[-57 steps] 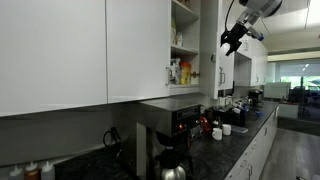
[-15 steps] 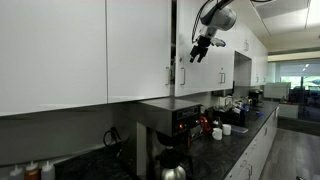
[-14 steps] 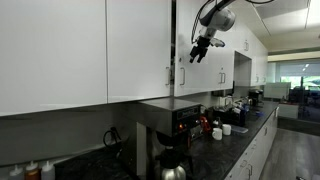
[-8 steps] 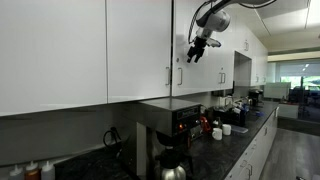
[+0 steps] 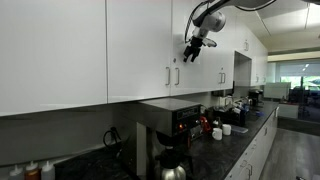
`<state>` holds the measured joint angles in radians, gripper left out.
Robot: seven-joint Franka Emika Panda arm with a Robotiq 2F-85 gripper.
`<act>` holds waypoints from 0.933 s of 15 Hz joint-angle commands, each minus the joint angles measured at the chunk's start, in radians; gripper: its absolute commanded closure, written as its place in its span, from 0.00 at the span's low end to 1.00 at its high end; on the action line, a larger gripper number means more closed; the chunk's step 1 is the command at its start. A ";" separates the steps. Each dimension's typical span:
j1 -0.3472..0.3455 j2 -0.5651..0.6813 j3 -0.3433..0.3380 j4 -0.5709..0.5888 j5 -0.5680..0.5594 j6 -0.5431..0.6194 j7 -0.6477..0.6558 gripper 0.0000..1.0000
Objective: Close the cabinet door on the right
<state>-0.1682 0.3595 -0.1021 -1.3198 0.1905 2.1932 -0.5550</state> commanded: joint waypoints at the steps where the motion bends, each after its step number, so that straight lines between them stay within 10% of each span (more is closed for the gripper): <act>1: -0.023 0.034 0.031 0.059 -0.017 -0.016 0.046 0.00; 14: 0.042 -0.006 -0.006 0.004 -0.085 0.036 0.233 0.00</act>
<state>-0.1415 0.3697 -0.1037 -1.2962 0.1318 2.2468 -0.3367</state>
